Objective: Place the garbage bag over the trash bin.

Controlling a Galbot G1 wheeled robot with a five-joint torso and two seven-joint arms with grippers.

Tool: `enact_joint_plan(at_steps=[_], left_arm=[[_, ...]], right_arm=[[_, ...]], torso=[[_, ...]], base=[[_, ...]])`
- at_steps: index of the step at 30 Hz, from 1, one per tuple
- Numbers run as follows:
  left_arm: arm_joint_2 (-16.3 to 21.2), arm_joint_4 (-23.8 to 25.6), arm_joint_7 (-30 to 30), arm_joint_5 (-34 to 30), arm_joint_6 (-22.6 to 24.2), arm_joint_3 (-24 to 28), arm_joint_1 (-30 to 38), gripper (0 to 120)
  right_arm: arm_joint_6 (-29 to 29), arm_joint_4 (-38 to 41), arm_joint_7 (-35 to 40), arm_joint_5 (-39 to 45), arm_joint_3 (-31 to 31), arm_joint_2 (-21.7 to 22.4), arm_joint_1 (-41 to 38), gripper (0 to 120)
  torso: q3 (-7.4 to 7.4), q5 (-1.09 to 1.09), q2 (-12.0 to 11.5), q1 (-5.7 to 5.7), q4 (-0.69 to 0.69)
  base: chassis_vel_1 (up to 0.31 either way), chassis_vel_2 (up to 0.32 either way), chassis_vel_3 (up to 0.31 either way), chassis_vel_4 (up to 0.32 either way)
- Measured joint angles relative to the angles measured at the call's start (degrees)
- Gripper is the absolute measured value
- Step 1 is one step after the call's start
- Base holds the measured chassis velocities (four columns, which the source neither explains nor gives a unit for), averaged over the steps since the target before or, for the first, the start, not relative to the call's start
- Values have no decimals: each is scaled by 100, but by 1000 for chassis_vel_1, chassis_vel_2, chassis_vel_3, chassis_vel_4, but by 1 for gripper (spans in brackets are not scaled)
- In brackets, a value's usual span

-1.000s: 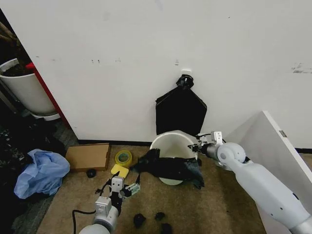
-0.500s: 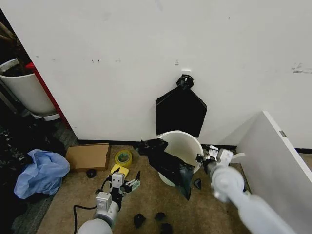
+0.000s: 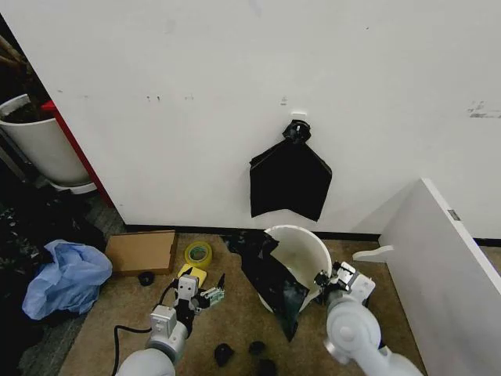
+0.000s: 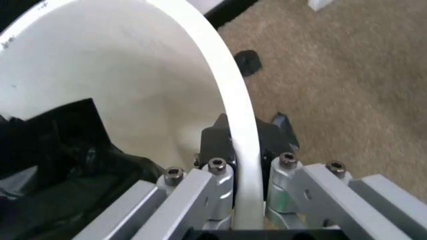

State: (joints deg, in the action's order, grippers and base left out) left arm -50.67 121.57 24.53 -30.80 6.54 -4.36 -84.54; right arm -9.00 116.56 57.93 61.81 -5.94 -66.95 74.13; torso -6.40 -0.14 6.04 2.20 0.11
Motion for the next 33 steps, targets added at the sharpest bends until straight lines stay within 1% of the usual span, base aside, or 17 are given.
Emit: enact_joint_plan(at_steps=[5, 7, 16, 23, 25, 26, 27, 28, 29, 31, 33], left_arm=[[-19, 6, -23, 0, -35, -8, -59, 100], [-16, 4, -81, 4, -95, -23, -91, 100], [-21, 9, -131, 68, -199, -38, -196, 100], [-76, 42, -134, 168, -202, -36, -304, 100], [-85, 80, -133, 192, -202, -36, -359, 100], [-85, 91, -132, 196, -202, -40, -371, 100], [-76, 117, -130, 199, -201, -57, -390, 100], [-71, 130, -128, 200, -201, -66, -395, 100], [-65, 147, -127, 201, -200, -78, -401, 100], [-64, 155, -126, 201, -199, -81, -404, 100], [-72, 177, -124, 207, -197, -82, -410, 100]], right_arm=[[343, -99, 117, -318, 88, -410, 113, 1], [378, -176, 114, -386, 100, -504, 114, 1], [393, -425, 29, -553, 114, -562, 166, 1], [346, -401, -94, -510, 124, -510, 209, 1], [305, -338, -130, -515, 150, -478, 288, 10], [296, -324, -130, -519, 156, -470, 310, 11], [267, -257, -131, -538, 157, -440, 355, 18], [260, -224, -132, -562, 152, -420, 374, 20], [255, -167, -148, -626, 144, -376, 420, 27], [256, -142, -170, -666, 142, -350, 438, 28], [284, -23, -229, -814, 110, -260, 481, 38]], torso=[[0, 0, 0, 0, 0], [0, 0, 0, 0, -1], [0, 1, 0, 0, 0], [0, 0, 0, 0, 1], [0, -2, -1, 0, 0], [-1, -3, -2, 0, 0], [-1, -5, -2, 0, 0], [0, -3, -2, 0, -1], [-1, -1, -2, 0, 0], [-1, -1, -2, 0, 0], [0, -2, -2, 0, 0]], base=[[0, 0, 0, 0], [0, 0, 0, 0], [0, 0, 0, 0], [0, 0, 0, 0], [0, 0, 0, 0], [0, 0, 0, 0], [0, 0, 0, 0], [0, 0, 0, 0], [0, 0, 0, 0], [0, 0, 0, 0], [0, 0, 0, 0]])
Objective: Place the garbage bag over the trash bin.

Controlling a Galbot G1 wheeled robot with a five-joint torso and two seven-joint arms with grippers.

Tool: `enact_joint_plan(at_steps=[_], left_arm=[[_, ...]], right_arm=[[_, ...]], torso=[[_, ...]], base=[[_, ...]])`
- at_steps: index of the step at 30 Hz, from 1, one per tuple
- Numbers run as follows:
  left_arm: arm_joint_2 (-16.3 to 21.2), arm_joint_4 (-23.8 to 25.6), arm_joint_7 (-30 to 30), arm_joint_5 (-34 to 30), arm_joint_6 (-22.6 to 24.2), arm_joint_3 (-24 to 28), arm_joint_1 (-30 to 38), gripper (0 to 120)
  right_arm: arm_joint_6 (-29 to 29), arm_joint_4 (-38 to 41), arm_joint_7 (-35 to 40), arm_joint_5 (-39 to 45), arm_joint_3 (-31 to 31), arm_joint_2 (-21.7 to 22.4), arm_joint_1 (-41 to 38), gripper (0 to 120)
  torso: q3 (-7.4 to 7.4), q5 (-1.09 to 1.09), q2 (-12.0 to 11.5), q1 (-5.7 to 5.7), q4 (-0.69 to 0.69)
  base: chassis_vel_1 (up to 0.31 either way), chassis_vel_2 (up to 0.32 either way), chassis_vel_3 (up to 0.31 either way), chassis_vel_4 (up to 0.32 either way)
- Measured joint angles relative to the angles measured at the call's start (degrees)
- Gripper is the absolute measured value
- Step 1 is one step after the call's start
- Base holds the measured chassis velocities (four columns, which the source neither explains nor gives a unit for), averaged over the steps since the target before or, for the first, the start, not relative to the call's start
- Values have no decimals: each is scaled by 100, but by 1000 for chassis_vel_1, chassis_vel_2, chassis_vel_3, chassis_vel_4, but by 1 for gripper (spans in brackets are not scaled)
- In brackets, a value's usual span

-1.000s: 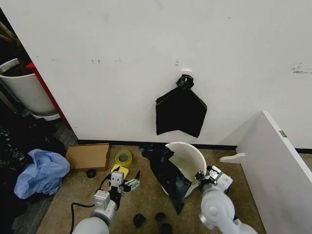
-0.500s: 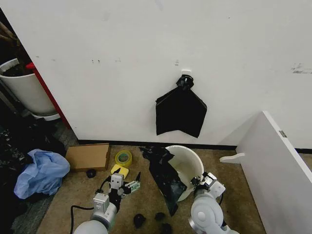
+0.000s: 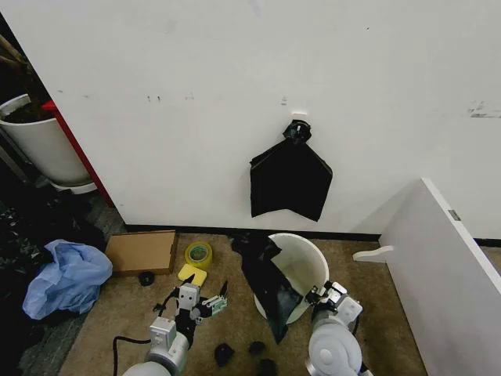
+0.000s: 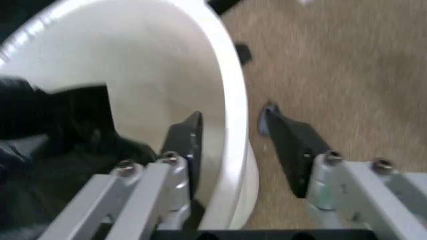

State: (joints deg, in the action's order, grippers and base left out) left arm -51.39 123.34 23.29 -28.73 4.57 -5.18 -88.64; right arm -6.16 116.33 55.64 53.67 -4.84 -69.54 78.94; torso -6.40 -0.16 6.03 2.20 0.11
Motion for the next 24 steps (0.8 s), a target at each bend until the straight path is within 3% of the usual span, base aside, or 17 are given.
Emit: enact_joint_plan(at_steps=[7, 12, 15, 18, 22, 24], left_arm=[[-22, 32, -15, 13, 12, 74, 2, 100], [-30, -19, -27, -27, 47, 161, 88, 100], [-27, 10, -32, -85, 86, 184, 129, 100], [-9, 1, -41, -123, 129, 219, 232, 100], [16, -28, -41, -128, 182, 225, 260, 100], [11, -52, -40, -105, 211, 226, 236, 100]], right_arm=[[89, 406, -446, -1174, -63, 271, 196, 63], [291, 715, -2268, -2872, -131, 900, 584, 83], [197, 893, -2603, -3004, -115, 1064, 627, 90], [-485, 1344, -3052, -2808, -1, 1321, 580, 99], [-1193, 1617, -3425, -2403, 135, 1582, 356, 100], [-1850, 1777, -3640, -1769, 241, 1801, -27, 100]], torso=[[0, 0, 0, 0, 0], [0, -1, 0, 0, 0], [0, 1, 0, 0, 0], [0, 0, 0, 0, 1], [0, 0, 0, 0, 0], [0, 1, 1, 0, 1]], base=[[0, 0, 0, 0], [0, 0, 0, 0], [0, 0, 0, 0], [0, 0, 0, 0], [0, 0, 0, 0], [0, 0, 0, 0]])
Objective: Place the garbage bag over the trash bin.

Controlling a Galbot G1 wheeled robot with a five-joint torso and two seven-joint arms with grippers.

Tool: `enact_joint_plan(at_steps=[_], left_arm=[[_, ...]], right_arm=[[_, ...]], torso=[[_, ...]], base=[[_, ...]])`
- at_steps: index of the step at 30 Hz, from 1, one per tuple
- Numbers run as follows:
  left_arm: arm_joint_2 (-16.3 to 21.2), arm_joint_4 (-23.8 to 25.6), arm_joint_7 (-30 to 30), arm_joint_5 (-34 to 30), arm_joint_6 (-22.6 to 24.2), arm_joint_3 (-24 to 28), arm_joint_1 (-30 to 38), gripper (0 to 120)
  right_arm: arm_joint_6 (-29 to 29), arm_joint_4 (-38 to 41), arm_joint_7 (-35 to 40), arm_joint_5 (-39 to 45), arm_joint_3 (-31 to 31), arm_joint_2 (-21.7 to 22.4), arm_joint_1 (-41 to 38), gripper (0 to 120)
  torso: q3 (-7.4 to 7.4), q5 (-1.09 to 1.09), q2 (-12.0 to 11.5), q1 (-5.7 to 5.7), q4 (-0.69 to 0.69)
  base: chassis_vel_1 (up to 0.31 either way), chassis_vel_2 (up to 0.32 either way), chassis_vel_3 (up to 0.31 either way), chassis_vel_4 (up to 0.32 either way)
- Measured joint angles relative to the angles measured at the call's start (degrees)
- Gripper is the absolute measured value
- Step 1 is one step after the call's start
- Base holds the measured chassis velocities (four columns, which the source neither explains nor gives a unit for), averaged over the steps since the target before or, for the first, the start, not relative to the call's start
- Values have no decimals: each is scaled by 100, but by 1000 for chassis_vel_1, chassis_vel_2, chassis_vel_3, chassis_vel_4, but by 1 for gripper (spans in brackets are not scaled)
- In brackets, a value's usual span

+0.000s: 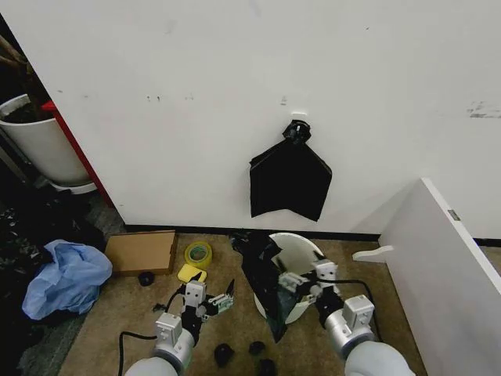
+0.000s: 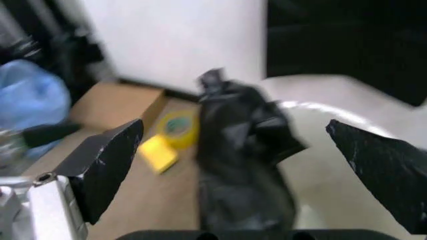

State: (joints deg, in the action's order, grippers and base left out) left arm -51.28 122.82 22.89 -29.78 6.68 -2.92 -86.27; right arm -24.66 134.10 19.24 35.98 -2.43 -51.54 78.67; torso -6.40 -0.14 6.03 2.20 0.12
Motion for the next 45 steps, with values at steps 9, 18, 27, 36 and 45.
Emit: enact_joint_plan(at_steps=[9, 18, 27, 36, 45], left_arm=[[-146, -131, 3, 57, 3, -11, -43, 100], [-228, -157, 2, 52, 3, 22, 76, 100], [-249, -322, 41, 7, -1, 55, 383, 100], [-254, -405, 64, -82, 2, 127, 535, 99], [-402, -520, 86, -582, -11, 500, 1003, 99]], right_arm=[[-379, -959, 113, 389, 1019, 15, -1467, 100], [-237, -1537, 386, 410, 1420, -248, -1932, 75], [-307, -1599, 577, 469, 1594, -182, -1945, 39], [-214, -1660, 623, 463, 1537, -154, -1921, 7], [-174, -1531, 779, 708, 1316, 35, -1872, 0]], torso=[[0, 0, 0, 0, -2], [-1, 0, 0, 0, -2], [-1, 0, 0, 0, -1], [0, -1, 0, 0, -1], [0, -1, 0, 0, -1]], base=[[0, 0, 0, 0], [0, 0, 0, 0], [0, 0, 0, 0], [0, 0, 0, 0], [0, 0, 0, 0]])
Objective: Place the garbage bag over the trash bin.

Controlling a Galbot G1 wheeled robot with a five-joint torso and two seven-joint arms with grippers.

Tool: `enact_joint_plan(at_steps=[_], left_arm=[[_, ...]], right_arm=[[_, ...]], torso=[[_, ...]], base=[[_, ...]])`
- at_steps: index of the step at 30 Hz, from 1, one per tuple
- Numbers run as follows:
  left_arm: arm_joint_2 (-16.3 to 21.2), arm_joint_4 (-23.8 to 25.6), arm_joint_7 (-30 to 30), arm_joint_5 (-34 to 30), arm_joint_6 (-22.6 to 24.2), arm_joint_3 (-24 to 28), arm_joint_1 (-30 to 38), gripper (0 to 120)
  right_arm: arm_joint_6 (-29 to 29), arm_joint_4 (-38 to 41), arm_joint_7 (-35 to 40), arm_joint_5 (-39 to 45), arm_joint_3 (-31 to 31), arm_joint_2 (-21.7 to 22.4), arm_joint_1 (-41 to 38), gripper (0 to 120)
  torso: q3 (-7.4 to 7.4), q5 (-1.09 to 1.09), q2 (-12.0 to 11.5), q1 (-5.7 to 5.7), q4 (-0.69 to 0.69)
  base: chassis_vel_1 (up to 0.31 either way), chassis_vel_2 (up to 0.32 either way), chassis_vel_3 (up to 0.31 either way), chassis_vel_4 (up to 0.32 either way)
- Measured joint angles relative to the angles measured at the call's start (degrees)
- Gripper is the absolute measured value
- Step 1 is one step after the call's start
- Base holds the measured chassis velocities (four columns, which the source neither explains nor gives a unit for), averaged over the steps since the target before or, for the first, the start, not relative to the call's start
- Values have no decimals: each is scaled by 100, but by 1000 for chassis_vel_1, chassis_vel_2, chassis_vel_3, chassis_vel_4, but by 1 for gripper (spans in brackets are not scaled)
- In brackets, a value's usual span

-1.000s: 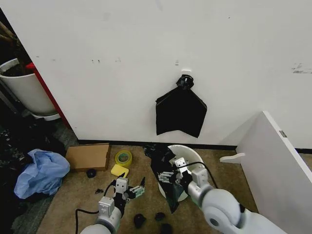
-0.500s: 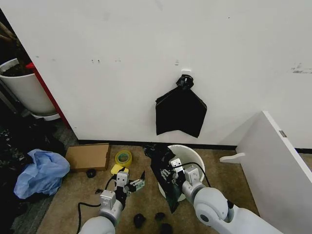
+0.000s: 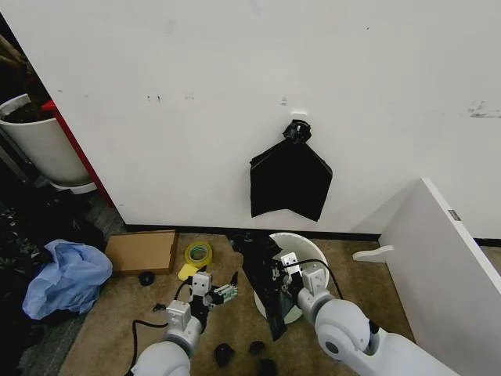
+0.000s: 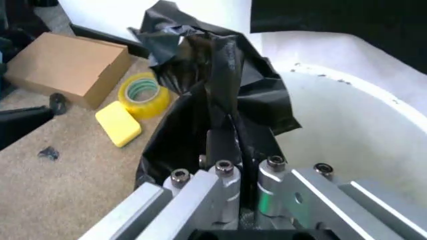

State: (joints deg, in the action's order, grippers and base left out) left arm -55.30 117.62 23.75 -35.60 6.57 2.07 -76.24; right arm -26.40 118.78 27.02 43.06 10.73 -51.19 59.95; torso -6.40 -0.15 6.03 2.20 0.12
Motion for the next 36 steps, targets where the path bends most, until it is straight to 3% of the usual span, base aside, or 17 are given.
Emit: enact_joint_plan(at_steps=[5, 10, 17, 30, 36], left_arm=[[-180, -180, 168, -133, 90, 259, 254, 98], [-672, -471, 419, -403, 283, 664, 566, 97], [-1152, -870, 623, -414, 288, 835, 784, 97], [-1692, -1543, 1059, -446, 463, 960, 1195, 94], [-1858, -1757, 1299, -737, 598, 970, 1400, 77]], right_arm=[[1, 83, 123, 238, -8, 84, 13, 0], [-2, 87, 208, 422, -60, 167, 13, 0], [-2, 116, 253, 478, -91, 270, 68, 0], [-9, 116, 279, 496, -81, 261, 128, 0], [-12, 149, 301, 534, -95, 288, 152, 0]], torso=[[0, -1, 0, 0, 0], [0, -1, 0, 0, 0], [0, -1, 0, 0, 0], [0, 0, 0, 0, 0], [0, 0, 0, 0, 0]], base=[[0, 0, 0, 0], [0, 0, 0, 0], [0, 0, 0, 0], [0, 0, 0, 0], [0, 0, 0, 0]])
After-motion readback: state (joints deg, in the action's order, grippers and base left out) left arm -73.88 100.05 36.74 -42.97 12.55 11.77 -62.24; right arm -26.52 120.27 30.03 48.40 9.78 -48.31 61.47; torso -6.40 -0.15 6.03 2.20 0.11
